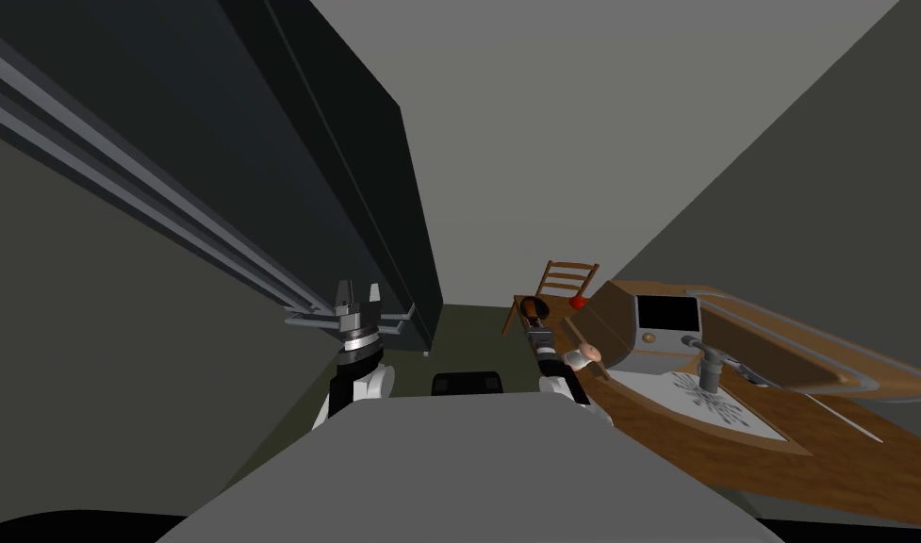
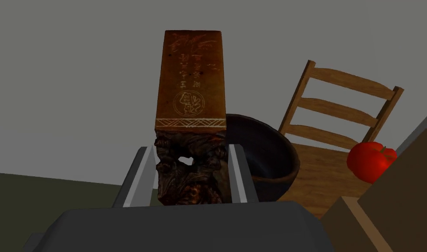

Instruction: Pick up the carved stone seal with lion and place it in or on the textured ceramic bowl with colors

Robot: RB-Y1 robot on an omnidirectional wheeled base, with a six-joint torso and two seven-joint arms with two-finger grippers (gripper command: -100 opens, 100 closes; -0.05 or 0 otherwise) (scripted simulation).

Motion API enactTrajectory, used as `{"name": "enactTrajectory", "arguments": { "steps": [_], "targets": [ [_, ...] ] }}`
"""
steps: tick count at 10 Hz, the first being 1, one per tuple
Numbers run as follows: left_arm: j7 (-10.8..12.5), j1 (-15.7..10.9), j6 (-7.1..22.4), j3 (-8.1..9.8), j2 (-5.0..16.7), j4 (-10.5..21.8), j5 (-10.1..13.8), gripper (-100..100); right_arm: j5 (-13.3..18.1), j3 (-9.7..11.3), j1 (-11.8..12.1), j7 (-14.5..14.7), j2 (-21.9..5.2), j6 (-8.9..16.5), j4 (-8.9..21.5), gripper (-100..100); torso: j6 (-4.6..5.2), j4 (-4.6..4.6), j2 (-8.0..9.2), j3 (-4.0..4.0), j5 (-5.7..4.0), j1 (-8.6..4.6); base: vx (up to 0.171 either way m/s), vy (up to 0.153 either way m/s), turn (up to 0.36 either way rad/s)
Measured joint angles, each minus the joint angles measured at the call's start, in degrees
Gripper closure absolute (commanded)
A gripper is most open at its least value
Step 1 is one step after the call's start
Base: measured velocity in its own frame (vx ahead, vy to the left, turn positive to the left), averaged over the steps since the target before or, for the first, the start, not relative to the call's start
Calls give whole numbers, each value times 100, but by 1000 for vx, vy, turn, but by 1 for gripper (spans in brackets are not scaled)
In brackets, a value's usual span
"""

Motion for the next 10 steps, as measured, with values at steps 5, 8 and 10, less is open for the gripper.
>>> {"name": "enactTrajectory", "arguments": {
  "steps": [5, 8, 10],
  "targets": [
    [0, 0, 0, 0, 0, 0, 0, 0, -411, 393, -613, -749, -83, -139, 487, 100, -2, -1, -10, -5, 17, 11, 22, -18, -24],
    [0, 1, 0, 0, 0, 0, 0, 0, -614, 657, -1013, -1219, -189, -208, 825, 100, -4, -2, -18, -10, 25, 15, 44, -31, -36],
    [0, 1, 0, 1, 1, 0, 0, 0, -726, 879, -1323, -1582, -315, -256, 1116, 100, -2, -2, -23, -12, 31, 9, 70, -57, -65]
  ]
}}
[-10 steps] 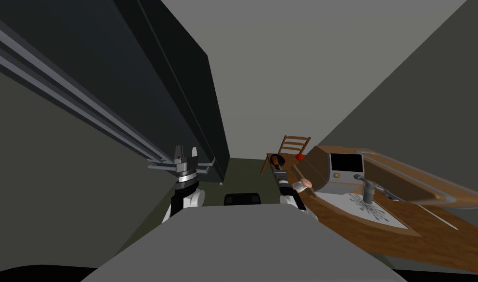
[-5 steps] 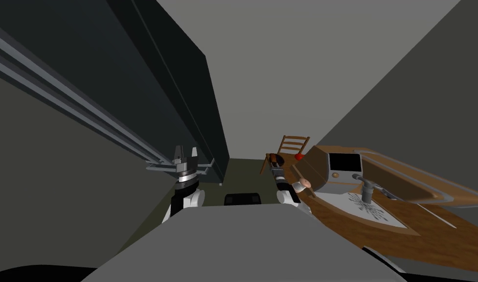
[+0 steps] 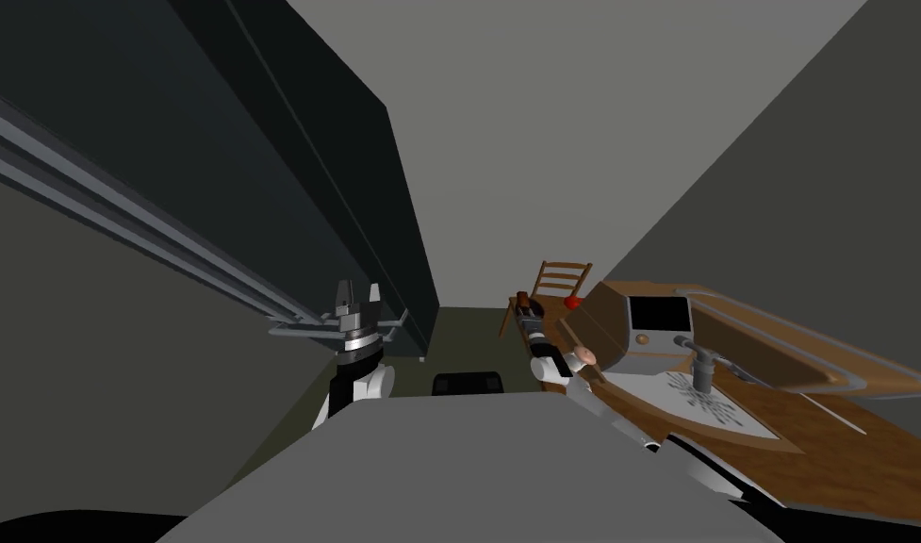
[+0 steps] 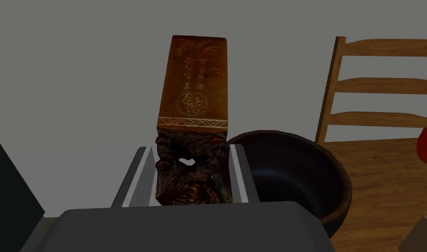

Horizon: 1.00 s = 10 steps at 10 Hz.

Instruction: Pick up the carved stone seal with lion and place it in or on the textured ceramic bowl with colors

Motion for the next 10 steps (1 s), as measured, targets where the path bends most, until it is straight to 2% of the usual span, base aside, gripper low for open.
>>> {"name": "enactTrajectory", "arguments": {
  "steps": [5, 6, 10],
  "targets": [
    [0, 1, 0, 1, 1, 0, 0, 0, -75, 436, -601, -662, -341, -1, 626, 100, 5, -1, -9, -4, 13, -9, 87, -80, -57],
    [0, 0, 0, 0, 0, 0, 0, 0, -74, 442, -614, -693, -359, -5, 649, -100, -1, 1, 9, 4, 12, 13, 9, -12, 4],
    [0, -1, 0, -1, -1, 0, 0, 0, -75, 439, -613, -690, -359, -5, 648, -100, -1, 7, 34, 19, 19, 42, 1, -1, 0]
  ]
}}
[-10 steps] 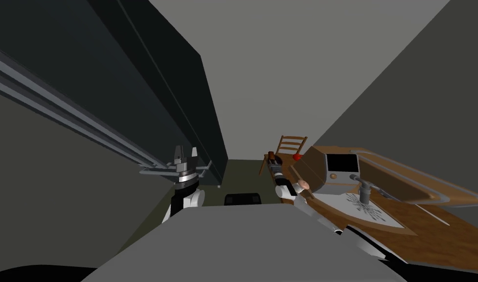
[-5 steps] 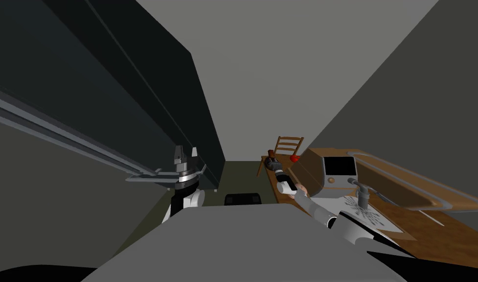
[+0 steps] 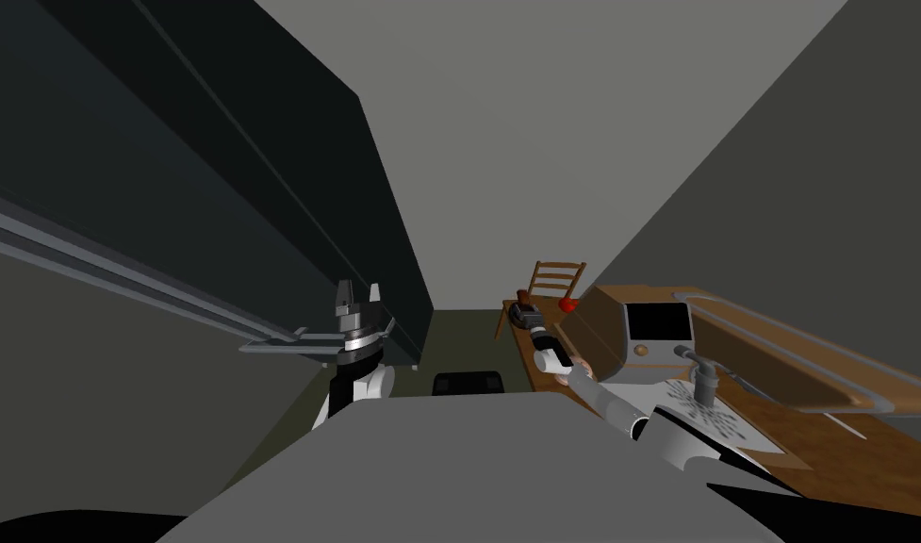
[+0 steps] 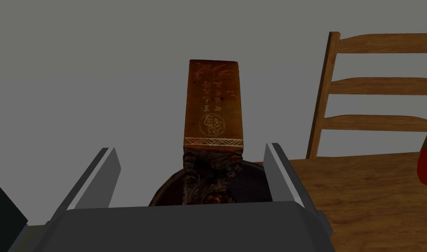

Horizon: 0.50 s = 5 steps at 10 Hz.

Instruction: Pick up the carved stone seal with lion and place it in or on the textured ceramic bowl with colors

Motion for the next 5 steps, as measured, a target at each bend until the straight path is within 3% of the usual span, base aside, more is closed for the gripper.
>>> {"name": "enactTrajectory", "arguments": {
  "steps": [1, 2, 3, 5],
  "targets": [
    [0, 0, 0, 0, 0, 0, 0, 0, 0, 0, 0, 0, 0, 0, 0, 0, 0, 0, 1, 0, 0, 0, 0, 0, 0],
    [0, 0, 0, 0, 0, 0, 0, 0, 0, 0, 0, 0, 0, 0, 0, -100, 0, 0, 1, 0, 0, 1, -38, -105, 300],
    [0, -2, 0, 0, 1, 0, 0, 0, -11, -187, -21, 157, 120, 96, -109, -100, -8, 3, 9, 6, -5, -30, -52, -53, 183],
    [0, -2, 0, -1, 0, 0, 0, 0, 55, -462, -161, 431, 438, 143, 1, -100, -6, 5, 20, 12, 0, 8, -59, 12, 195]
  ]
}}
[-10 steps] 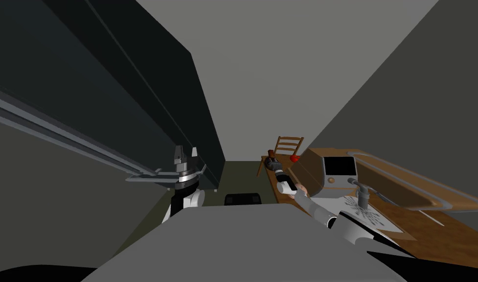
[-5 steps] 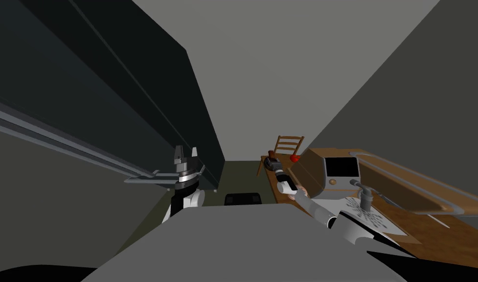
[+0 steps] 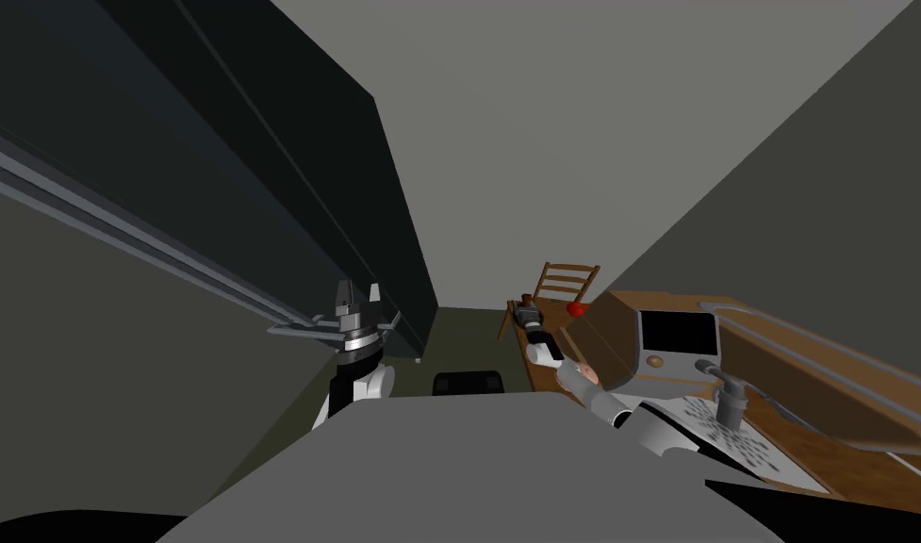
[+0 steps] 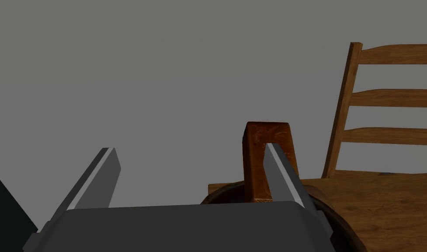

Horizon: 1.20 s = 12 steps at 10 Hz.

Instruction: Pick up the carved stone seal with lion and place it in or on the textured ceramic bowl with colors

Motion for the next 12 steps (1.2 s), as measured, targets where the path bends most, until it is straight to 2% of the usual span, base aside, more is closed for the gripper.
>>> {"name": "enactTrajectory", "arguments": {
  "steps": [1, 2, 8, 9, 12],
  "targets": [
    [0, 1, 0, 0, 0, 0, 0, 0, -1, -184, -4, 181, 154, 54, -69, -100, 4, 0, -4, -2, 1, 1, 0, 0, 0],
    [0, 2, 0, 1, 0, 0, 0, 0, 2, -270, -19, 306, 225, 78, -72, -100, 7, -3, -16, -9, 1, -4, 0, 0, 0],
    [0, 2, 0, 1, 0, 0, 0, 0, 5, -305, -41, 358, 252, 78, -45, -100, 7, -5, -21, -12, 0, -6, 1, 0, -3],
    [0, 2, 0, 1, 0, 0, 0, 0, 5, -306, -41, 358, 252, 78, -45, -100, 6, -5, -20, -11, 0, -6, -92, 16, 303],
    [0, 0, 0, 0, 0, 0, 0, 0, 95, -773, -284, 660, 570, 172, 92, -100, 1, 1, 5, 3, 2, 3, -73, 12, 242]
  ]
}}
